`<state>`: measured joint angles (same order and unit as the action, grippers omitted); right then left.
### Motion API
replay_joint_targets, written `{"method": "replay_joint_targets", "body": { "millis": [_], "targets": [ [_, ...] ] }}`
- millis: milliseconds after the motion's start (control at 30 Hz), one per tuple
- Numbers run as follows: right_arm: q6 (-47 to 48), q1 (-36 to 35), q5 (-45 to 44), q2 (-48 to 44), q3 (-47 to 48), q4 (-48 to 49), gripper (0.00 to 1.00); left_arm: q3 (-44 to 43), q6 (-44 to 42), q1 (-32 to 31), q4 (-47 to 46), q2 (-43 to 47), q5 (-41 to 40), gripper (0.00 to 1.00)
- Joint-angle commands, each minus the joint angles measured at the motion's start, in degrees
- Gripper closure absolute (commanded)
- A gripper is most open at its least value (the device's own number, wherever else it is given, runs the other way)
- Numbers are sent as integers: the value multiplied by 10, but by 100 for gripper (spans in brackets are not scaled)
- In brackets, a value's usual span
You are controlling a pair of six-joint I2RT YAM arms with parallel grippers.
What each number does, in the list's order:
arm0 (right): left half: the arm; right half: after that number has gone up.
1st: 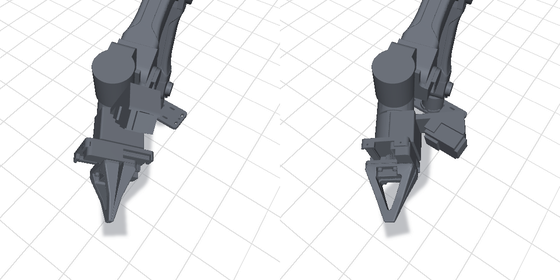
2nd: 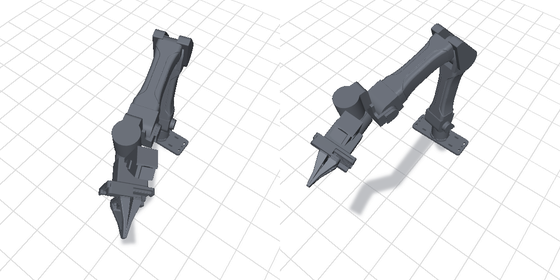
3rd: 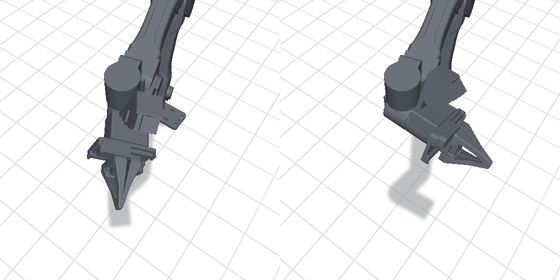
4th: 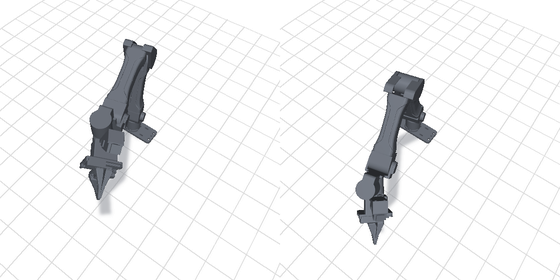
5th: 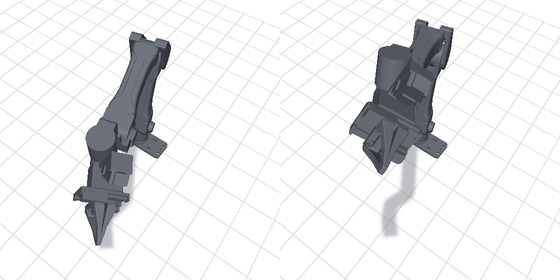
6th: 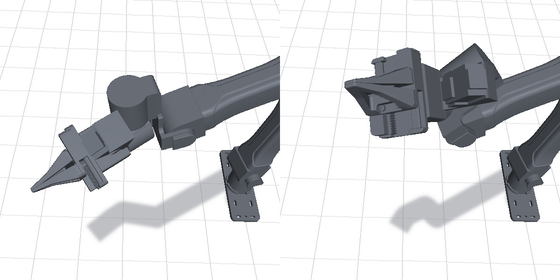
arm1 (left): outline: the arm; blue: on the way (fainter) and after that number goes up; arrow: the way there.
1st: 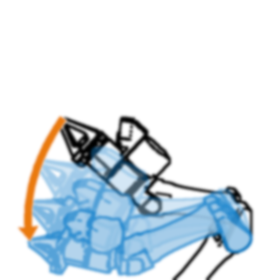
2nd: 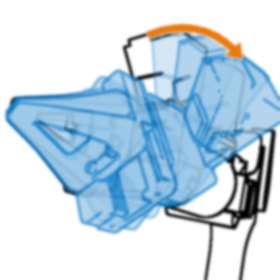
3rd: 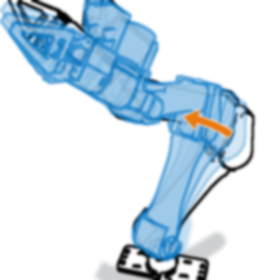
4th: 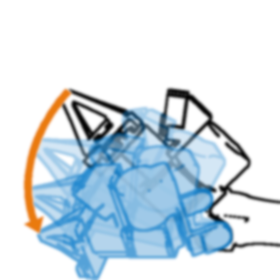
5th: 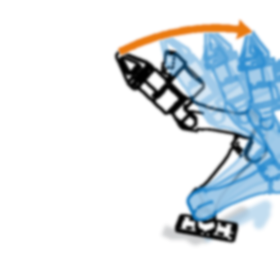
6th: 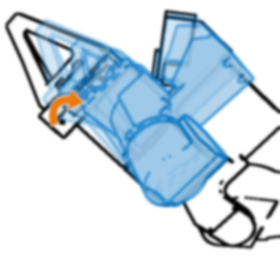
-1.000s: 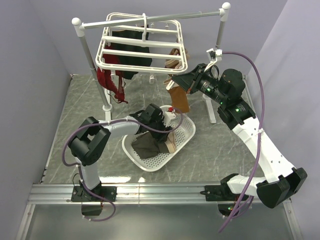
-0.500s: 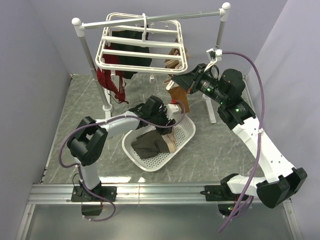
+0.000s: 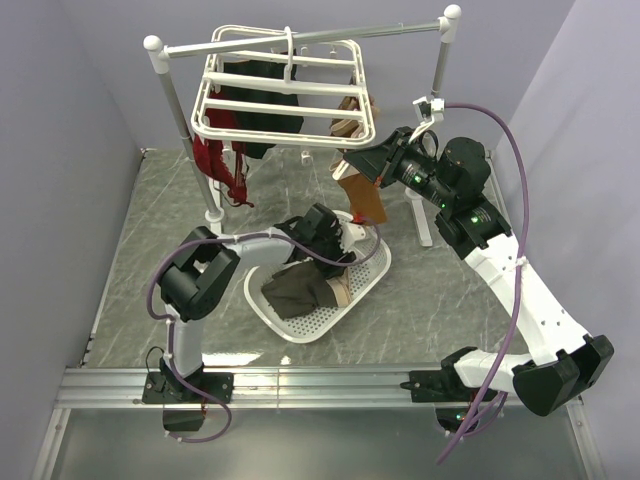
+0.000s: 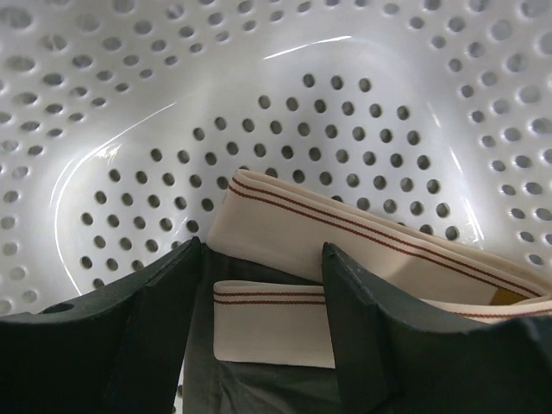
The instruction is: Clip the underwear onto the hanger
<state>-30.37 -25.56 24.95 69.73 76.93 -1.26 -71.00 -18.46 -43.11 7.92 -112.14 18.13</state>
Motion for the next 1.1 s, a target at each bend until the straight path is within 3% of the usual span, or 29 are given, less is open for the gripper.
{"method": "replay_joint_targets", "body": {
  "millis": [0, 100, 200, 300, 333, 467, 700, 867, 967, 1067],
  "targets": [
    [2, 4, 6, 4, 16, -1, 100, 3, -35, -10, 4, -5, -2, 36],
    [5, 5, 5, 5, 19, -1, 100, 1, -37, -13, 15, -12, -6, 38],
    [4, 6, 5, 4, 18, -1, 100, -19, -37, -13, 43, -36, -3, 46],
    [6, 6, 5, 5, 16, -1, 100, -42, -34, -10, 71, -55, 9, 70],
    [7, 7, 5, 5, 17, -2, 100, -43, -34, -10, 71, -56, 12, 81],
    [9, 7, 5, 4, 18, -3, 100, -7, -19, -6, 30, -6, 32, 100],
    [7, 8, 4, 3, 19, 0, 100, 139, 31, -3, -91, 235, 23, 100],
    [0, 9, 1, 0, 16, 7, 100, 198, 96, 13, -167, 351, 3, 100],
    [-7, 8, 4, -3, 12, 12, 100, 220, 164, 28, -209, 402, -6, 100],
    [-16, 9, 8, -7, 4, 33, 100, 219, 288, 47, -237, 433, -14, 100]
  ]
}}
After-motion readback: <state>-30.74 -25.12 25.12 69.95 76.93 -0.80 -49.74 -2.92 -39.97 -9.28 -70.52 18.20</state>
